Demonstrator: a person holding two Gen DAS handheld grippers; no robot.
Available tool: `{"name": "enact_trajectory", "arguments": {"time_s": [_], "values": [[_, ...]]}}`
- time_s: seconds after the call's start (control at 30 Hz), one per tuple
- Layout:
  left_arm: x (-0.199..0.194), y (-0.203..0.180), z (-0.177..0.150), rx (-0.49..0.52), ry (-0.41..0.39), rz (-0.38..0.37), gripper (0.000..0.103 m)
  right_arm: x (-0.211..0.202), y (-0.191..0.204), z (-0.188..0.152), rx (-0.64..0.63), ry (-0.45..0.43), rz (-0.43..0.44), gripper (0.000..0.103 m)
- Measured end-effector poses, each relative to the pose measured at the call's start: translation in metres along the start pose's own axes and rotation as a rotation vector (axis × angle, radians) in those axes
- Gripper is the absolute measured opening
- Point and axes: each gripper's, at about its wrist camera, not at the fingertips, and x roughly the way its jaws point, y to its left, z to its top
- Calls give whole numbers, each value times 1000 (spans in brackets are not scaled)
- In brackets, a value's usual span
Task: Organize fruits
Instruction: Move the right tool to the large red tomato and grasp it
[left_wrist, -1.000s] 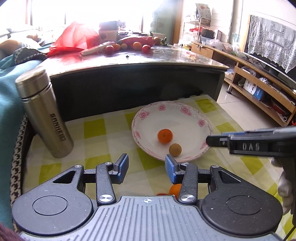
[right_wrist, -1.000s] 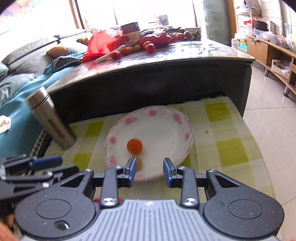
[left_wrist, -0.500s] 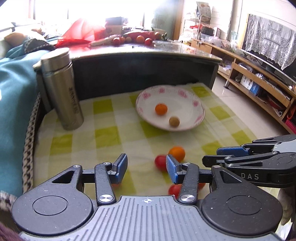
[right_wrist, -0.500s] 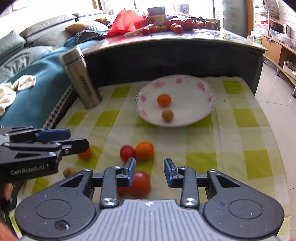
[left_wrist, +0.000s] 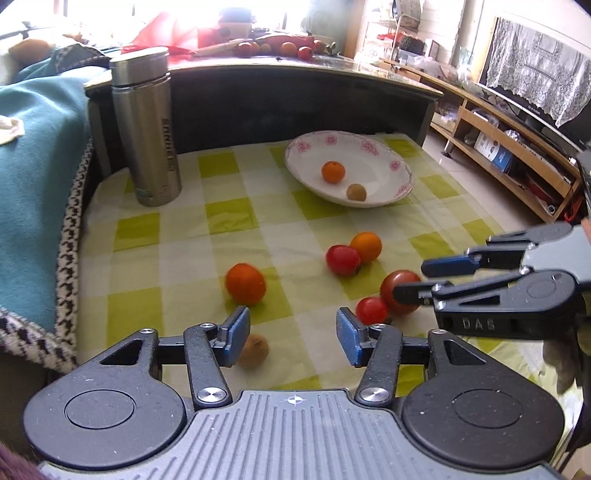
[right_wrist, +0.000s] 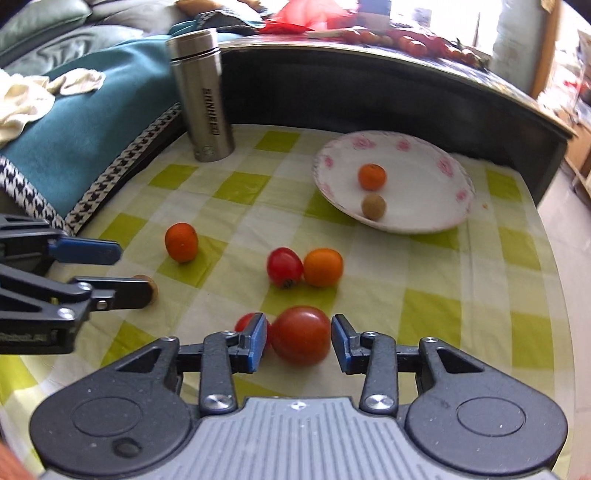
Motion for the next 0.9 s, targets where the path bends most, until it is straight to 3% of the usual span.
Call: {"name": "enact_trajectory", "arguments": {"time_s": [0.17,0.5,0.9], "values": [[8,-2,-13,43,66,47,59,5,-4,-4,-5,12,10,43],[32,5,-15,47,78,119,58,8,-20,-4,63,12,54,46],[46,-2,-17,73,87,116,49,24,-30,-1,147,40,115,50]]}}
